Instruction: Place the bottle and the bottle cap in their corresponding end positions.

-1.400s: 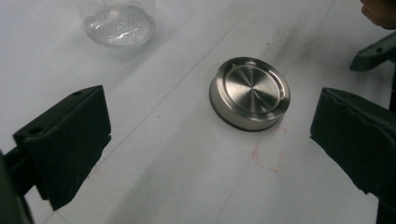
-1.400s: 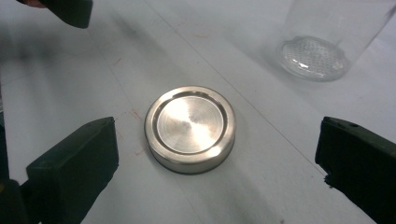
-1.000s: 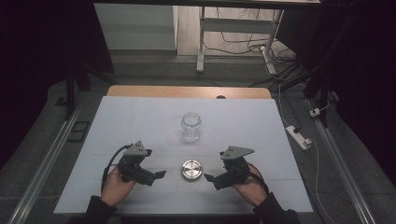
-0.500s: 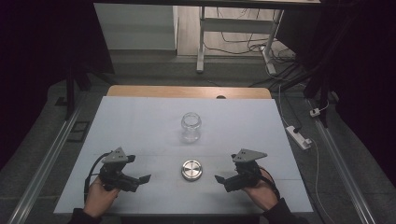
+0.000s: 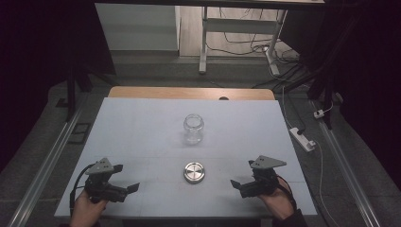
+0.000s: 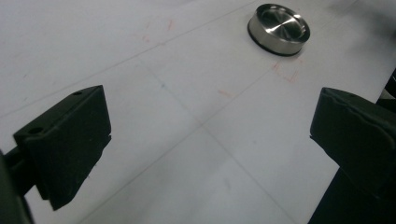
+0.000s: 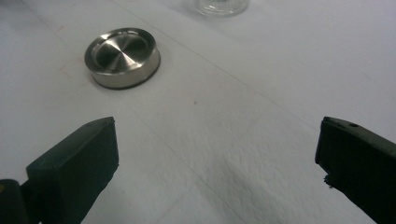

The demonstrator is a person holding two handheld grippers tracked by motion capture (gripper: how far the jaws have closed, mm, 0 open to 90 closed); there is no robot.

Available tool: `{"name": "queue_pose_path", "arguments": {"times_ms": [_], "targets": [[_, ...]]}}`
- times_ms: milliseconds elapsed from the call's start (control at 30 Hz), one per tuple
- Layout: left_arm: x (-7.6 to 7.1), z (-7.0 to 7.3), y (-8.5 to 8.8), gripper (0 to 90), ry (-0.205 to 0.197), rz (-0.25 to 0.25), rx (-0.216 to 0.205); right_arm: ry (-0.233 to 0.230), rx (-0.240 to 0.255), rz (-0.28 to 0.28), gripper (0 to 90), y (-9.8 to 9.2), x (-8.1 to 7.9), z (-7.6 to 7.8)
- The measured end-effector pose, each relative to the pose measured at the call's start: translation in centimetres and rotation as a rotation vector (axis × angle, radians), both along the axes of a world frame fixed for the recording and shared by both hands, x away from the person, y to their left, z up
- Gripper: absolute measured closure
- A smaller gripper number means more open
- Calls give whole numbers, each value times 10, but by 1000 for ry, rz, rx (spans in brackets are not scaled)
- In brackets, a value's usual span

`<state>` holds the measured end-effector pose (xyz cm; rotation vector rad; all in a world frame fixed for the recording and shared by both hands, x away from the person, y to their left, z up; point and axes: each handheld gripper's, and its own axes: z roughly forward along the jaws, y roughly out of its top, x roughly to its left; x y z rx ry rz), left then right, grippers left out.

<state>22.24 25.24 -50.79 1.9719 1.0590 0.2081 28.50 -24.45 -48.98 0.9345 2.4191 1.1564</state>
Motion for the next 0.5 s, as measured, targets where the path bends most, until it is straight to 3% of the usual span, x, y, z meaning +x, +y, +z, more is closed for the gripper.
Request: {"name": "queue_pose_path", "arguments": {"times_ms": [500], "targets": [[-26, -13, 31, 0, 41, 94, -12, 19, 6, -107, 0, -40, -16, -5]]}}
